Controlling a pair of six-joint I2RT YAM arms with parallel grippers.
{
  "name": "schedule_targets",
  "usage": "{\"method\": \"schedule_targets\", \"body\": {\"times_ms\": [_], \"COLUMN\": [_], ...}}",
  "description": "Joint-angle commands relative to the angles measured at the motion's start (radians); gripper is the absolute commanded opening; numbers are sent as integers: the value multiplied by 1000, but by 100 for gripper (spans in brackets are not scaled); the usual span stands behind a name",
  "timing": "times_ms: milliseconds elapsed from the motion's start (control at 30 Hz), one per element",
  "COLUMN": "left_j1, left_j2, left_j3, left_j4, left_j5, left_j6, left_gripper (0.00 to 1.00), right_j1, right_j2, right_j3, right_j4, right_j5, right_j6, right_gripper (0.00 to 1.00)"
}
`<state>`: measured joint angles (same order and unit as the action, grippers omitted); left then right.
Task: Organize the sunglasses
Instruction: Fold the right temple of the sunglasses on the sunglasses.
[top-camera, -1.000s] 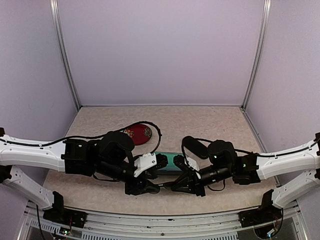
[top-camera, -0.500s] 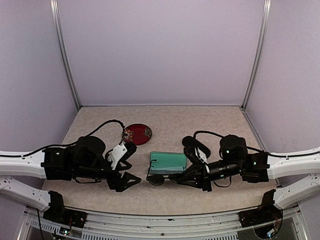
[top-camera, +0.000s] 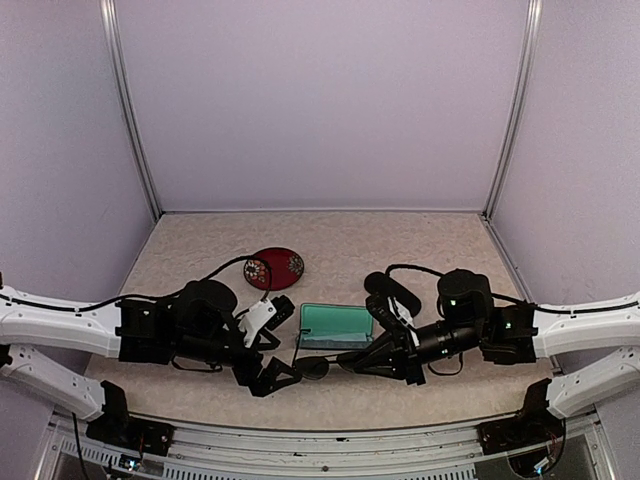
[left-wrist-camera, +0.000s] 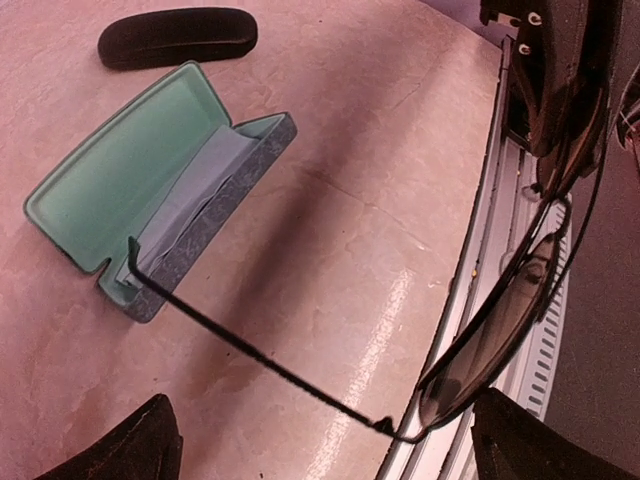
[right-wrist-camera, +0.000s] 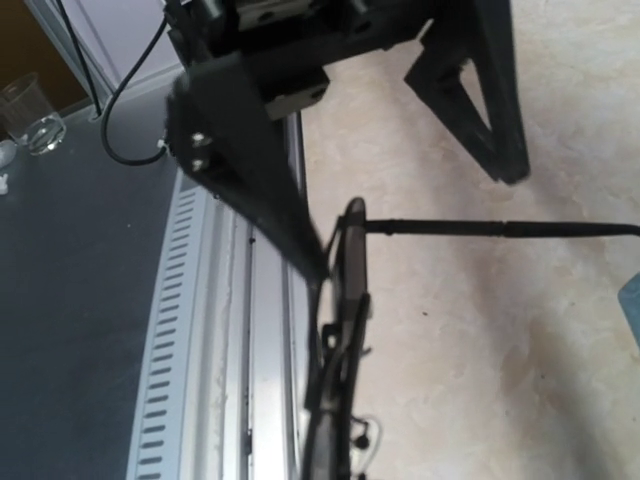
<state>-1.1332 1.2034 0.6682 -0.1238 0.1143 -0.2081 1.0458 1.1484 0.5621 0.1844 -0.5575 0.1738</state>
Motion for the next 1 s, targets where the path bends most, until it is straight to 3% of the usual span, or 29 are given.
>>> {"method": "schedule_targets", "body": {"times_ms": [0, 333, 633, 967], "left_j1": [-38, -103, -86, 15], "left_j2": [54, 152, 9, -85], "left_j3": [89, 195, 171, 34], "left_j4": [66, 12, -38, -91], "left_j5": [83, 125, -129, 55], "left_j6": [83, 178, 123, -95], "left_gripper": [99, 92, 98, 99], "right_j1": [-5, -6, -5, -5], "right_j2": [10, 25, 0, 3], "right_j3": [35, 39, 12, 31], "right_j4": [20, 48, 21, 18], "right_j5": [-11, -30, 9, 2], "right_j6": [8, 16, 13, 16], "right_gripper": [9, 9, 9, 9]}}
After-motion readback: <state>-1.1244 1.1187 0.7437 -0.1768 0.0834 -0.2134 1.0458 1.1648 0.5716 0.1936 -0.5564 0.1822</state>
